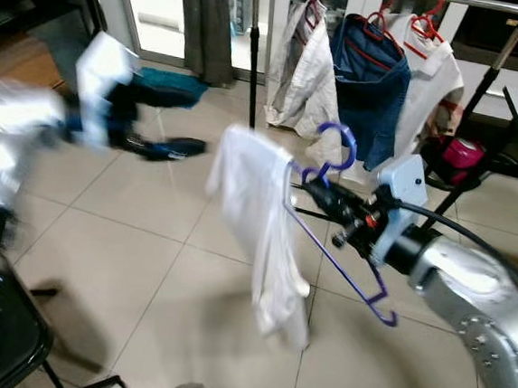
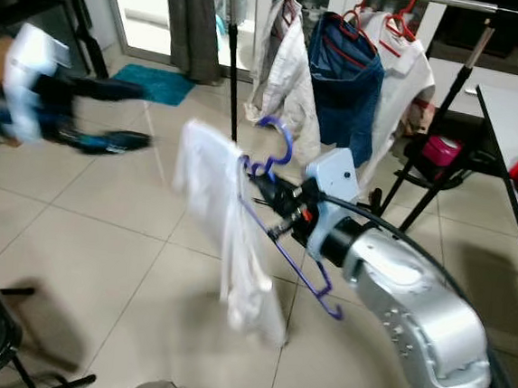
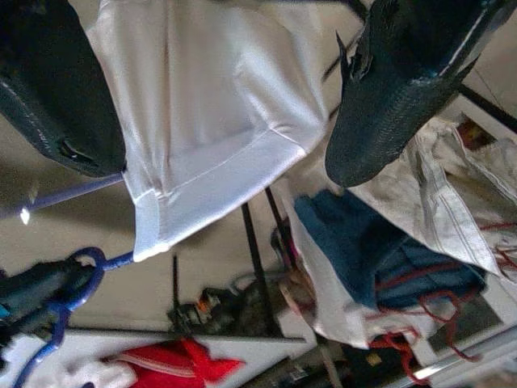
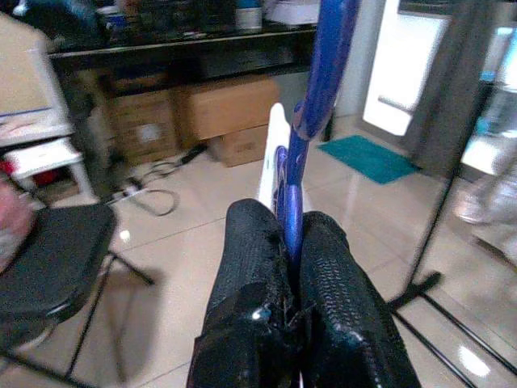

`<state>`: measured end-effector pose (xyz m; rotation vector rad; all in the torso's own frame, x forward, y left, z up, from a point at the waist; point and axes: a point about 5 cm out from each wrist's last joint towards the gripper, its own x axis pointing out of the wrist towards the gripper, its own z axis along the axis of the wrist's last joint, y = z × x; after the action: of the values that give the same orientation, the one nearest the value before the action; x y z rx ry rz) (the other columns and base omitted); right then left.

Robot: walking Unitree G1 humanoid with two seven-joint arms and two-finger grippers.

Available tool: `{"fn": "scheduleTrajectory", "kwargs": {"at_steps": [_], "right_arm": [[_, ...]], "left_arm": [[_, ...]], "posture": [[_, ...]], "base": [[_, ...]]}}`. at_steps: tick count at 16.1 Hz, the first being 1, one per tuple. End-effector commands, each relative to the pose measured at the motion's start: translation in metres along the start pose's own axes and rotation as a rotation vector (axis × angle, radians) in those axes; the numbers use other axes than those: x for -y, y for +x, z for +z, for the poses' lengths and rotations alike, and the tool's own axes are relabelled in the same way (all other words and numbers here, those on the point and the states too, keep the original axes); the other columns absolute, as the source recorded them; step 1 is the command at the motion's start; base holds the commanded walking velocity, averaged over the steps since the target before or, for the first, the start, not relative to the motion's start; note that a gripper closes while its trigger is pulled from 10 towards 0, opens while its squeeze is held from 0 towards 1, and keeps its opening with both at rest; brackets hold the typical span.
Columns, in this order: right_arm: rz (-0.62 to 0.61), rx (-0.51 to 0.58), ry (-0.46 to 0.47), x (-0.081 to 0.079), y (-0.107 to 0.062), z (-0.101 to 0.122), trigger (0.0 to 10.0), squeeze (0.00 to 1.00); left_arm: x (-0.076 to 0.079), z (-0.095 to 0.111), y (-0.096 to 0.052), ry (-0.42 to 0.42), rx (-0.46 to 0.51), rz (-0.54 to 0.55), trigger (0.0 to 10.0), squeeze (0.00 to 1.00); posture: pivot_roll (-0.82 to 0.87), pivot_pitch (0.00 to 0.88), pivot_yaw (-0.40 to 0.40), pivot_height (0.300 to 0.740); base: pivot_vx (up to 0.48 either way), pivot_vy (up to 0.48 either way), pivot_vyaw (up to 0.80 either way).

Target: Hang hanger

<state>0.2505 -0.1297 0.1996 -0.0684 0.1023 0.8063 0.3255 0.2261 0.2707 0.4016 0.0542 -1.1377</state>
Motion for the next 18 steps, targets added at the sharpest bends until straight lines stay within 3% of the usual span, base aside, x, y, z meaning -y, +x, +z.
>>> {"fn": "scheduleTrajectory", "kwargs": {"at_steps": [1, 2, 4, 9, 10, 11, 18], "right_arm": [[0.07, 0.069, -0.048, -0.009, 0.001, 0.016, 0.0, 0.0], [0.184, 0.057, -0.092, -0.015, -0.001, 0.018, 0.0, 0.0], [0.296, 0.058, -0.11, -0.024, -0.003, 0.021, 0.0, 0.0], [0.453, 0.048, -0.128, -0.038, -0.006, 0.026, 0.0, 0.0], [0.469, 0.047, -0.13, -0.039, -0.007, 0.026, 0.0, 0.0], [0.475, 0.047, -0.13, -0.04, -0.007, 0.026, 0.0, 0.0], [0.452, 0.047, -0.138, -0.035, -0.004, 0.027, 0.0, 0.0]], "left_arm": [[0.002, -0.003, 0.003, -0.001, -0.029, -0.055, 10.0, 0.0], [0.002, -0.003, 0.001, 0.024, -0.11, -0.157, 10.0, 0.0], [0.006, -0.005, 0.001, 0.031, -0.194, -0.304, 10.0, 0.0], [0.006, -0.006, 0.018, 0.084, -0.242, -0.411, 10.0, 0.0], [0.007, -0.007, 0.021, 0.079, -0.231, -0.43, 4.1, 0.0], [0.009, -0.007, 0.023, 0.063, -0.22, -0.444, 0.0, 0.0], [0.018, -0.013, 0.034, 0.088, -0.183, -0.528, 0.0, 0.0]], "posture": [[0.07, 0.0, 0.042, 0.74], [0.07, 0.0, 0.04, 0.74], [0.07, 0.0, 0.04, 0.74], [0.07, 0.0, 0.043, 0.74], [0.07, 0.0, 0.045, 0.74], [0.06, 0.0, 0.049, 0.74], [0.06, 0.0, 0.046, 0.74]], "base": [[0.0, 0.0, 0.0], [0.0, 0.0, 0.0], [0.0, 0.0, 0.0], [0.0, 0.0, 0.0], [0.0, 0.0, 0.0], [0.0, 0.0, 0.0], [0.0, 0.0, 0.0]]}}
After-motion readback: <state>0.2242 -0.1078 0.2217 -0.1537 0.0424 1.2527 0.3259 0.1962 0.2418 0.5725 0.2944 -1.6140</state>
